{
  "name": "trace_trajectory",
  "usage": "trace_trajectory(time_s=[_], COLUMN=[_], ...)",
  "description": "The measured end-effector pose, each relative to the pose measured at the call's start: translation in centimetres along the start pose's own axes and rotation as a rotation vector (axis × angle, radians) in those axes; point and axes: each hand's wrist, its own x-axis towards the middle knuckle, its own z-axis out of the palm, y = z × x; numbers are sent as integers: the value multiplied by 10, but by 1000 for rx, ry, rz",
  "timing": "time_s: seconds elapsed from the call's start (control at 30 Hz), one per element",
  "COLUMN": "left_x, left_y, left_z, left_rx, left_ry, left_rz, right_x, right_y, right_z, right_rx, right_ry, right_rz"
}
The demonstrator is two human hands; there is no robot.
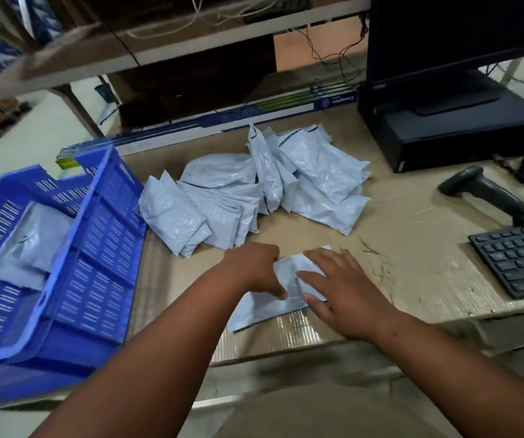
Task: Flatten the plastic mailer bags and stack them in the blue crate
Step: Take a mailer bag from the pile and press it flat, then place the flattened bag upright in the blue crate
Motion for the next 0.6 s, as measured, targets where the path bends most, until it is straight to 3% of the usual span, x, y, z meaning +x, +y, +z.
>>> trace_trajectory(time_s=[0.23, 0.6], left_x=[7, -31], left_y=[3, -52], left_z=[-32, -118], left_rx=[-53, -54], left_ry=[-125, 41], left_rz=[18, -110], right_x=[-2, 65], right_y=[-19, -69], right_z=[-11, -43], right_rx=[44, 47], right_ry=[91, 183], right_rz=[-89, -219])
